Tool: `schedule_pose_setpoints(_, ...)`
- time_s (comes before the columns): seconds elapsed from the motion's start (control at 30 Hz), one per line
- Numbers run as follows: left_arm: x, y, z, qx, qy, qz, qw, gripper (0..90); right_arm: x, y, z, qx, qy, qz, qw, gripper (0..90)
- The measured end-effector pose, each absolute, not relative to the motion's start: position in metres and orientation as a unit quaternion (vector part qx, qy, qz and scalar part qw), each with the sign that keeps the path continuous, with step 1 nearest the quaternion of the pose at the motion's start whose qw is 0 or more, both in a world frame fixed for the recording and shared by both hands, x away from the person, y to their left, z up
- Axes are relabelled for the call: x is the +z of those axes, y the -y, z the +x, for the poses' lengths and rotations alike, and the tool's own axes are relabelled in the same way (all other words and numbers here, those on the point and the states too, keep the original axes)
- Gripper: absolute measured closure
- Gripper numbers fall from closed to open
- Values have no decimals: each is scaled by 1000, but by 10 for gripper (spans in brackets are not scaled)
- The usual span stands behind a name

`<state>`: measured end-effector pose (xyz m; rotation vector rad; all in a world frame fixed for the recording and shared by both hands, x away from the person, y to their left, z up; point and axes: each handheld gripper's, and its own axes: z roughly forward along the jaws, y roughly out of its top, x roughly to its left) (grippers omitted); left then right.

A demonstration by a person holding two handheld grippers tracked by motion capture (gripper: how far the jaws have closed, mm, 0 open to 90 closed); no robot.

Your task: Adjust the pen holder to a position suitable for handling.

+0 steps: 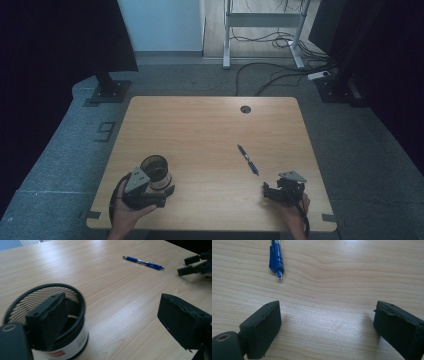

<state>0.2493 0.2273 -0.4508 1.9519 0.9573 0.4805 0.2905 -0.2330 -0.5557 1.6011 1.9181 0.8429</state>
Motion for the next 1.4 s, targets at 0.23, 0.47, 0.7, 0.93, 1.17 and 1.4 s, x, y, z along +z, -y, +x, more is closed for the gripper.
schedule_pose_setpoints(0.23, -448, -250, 250, 202, -412, 771, 442, 65, -556, 233, 290, 310, -704, 589, 250, 72)
schedule_pose_setpoints(0.47, -452, -269, 255, 210, -436, 760, 433, 31, -556, 233, 290, 310, -704, 588, 250, 72)
schedule_pose_setpoints(0.7, -465, -276, 264, 201, -449, 762, 421, 20, -556, 233, 290, 310, -704, 589, 250, 72)
schedule_pose_setpoints(0.93, -478, -274, 272, 195, -457, 762, 415, 18, -556, 233, 290, 310, -704, 588, 250, 72)
schedule_pose_setpoints(1.17, -492, -271, 281, 192, -462, 764, 407, 18, -556, 233, 290, 309, -704, 589, 250, 72)
schedule_pose_setpoints(1.4, -502, -267, 290, 192, -461, 769, 400, 19, -556, 233, 290, 310, -704, 589, 250, 72)
